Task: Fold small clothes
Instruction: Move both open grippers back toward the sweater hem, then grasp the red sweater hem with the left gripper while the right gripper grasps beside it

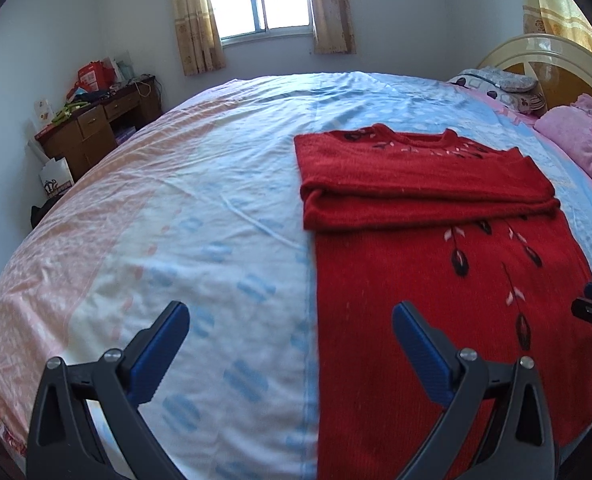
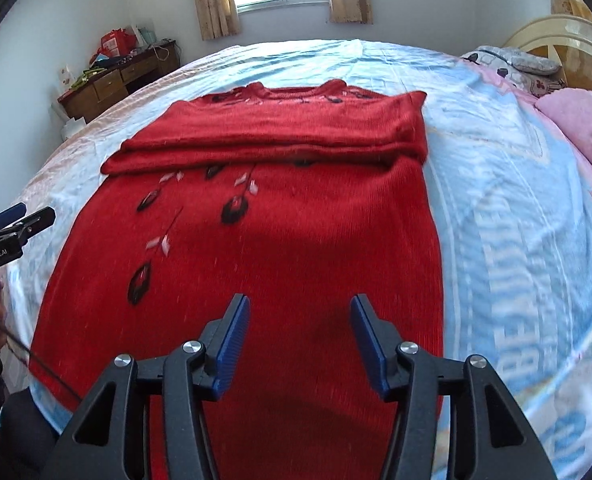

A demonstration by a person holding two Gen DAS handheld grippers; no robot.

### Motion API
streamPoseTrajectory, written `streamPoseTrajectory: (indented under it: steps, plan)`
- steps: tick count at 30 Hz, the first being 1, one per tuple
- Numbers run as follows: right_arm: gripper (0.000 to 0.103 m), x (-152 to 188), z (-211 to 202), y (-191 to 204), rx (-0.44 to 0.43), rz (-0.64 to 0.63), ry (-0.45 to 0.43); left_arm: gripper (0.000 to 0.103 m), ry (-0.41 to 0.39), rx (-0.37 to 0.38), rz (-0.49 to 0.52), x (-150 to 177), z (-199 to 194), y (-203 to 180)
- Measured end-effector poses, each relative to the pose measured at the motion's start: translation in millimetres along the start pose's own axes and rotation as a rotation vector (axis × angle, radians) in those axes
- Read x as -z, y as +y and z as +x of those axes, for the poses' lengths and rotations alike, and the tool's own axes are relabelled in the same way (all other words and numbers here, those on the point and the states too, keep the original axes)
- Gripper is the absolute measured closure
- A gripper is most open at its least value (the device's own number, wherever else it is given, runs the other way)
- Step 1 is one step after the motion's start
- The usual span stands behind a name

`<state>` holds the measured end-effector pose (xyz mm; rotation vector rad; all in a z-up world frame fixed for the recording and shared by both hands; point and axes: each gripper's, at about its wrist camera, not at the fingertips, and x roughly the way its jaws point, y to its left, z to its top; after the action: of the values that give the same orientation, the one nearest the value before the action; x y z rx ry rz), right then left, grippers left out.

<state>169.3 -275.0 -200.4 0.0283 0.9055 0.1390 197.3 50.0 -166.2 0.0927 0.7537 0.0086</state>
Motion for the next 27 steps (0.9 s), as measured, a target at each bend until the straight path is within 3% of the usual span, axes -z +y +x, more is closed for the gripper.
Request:
streamPoseTrajectory:
  steps: [6,16,18,20,27]
  plan:
    - [0.049,18.5,-14.0,7.5,0.004,-0.017,0.018,0.000,0.001,0.002,0.030,20.2,-17.5,4.5]
    - [0.048,52.4,-31.1,18.0,0.016,-0.063,0.034,0.000,0.046,0.065,0.054,58.2,-44.2,9.8]
    - [0.048,57.2,-30.8,19.6,0.023,-0.076,0.039,0.004,0.084,0.112,0.036,66.8,-44.3,9.9]
    - [0.048,59.4,-30.7,19.9,0.027,-0.075,0.044,0.016,0.134,0.155,0.028,76.7,-42.5,7.7]
    - [0.048,60.9,-37.5,24.4,0.017,-0.075,0.028,0.041,0.242,0.239,0.013,95.6,-34.9,-1.7]
